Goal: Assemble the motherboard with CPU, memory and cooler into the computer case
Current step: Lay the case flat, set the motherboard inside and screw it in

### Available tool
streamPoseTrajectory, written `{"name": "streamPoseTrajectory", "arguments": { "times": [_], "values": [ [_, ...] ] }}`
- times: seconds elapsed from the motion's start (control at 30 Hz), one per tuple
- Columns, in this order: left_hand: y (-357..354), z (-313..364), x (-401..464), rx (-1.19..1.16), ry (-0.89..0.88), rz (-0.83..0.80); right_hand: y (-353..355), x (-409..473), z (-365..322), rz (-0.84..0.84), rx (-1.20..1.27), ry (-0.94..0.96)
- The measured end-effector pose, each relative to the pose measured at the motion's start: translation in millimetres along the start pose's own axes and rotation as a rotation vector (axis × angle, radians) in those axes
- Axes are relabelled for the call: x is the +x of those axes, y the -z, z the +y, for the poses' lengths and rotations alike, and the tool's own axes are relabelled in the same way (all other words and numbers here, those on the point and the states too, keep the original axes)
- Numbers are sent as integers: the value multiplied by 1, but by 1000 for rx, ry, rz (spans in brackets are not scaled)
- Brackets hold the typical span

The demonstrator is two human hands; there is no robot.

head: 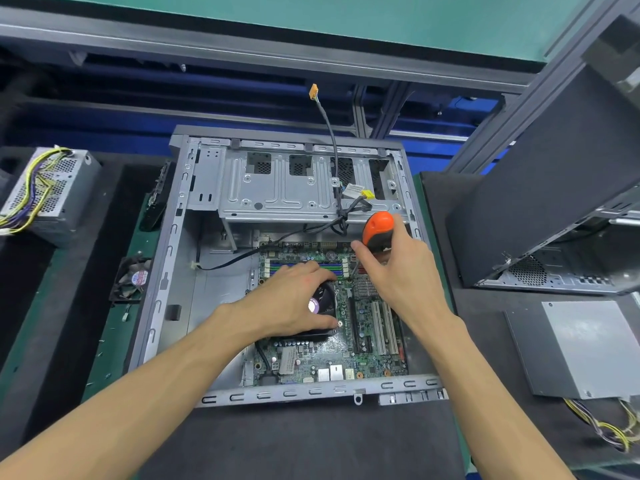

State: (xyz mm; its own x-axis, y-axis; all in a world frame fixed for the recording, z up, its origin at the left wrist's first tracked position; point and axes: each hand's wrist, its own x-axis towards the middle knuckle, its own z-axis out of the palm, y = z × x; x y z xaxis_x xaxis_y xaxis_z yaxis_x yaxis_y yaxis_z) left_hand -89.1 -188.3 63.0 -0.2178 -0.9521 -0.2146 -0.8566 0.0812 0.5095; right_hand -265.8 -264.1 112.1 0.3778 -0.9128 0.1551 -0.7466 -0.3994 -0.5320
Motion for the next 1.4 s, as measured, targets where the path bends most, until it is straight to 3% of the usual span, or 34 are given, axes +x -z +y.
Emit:
{"name": "streamPoseTrajectory", "arguments": {
  "times": [0.43,0.73,0.97,1.17,1.27,1.4],
  "values": [
    [-1,-2,0,13,-7,-2,-3,-2,4,-10,-54,51],
    [3,0,-1,-40,14,-14,0,3,3,-97,10,-46],
    [61,41,6,-333,-9,500,1,7,-2,-87,-75,-32],
    [91,73,23,166,5,453,-2,10,-3,-127,-83,-53],
    [93,76,27,198,-41,491,-3,11,-5,-145,-45,-7],
    [101,74,26,138,-113,384,4,10,3,-247,5,72]
  ]
}}
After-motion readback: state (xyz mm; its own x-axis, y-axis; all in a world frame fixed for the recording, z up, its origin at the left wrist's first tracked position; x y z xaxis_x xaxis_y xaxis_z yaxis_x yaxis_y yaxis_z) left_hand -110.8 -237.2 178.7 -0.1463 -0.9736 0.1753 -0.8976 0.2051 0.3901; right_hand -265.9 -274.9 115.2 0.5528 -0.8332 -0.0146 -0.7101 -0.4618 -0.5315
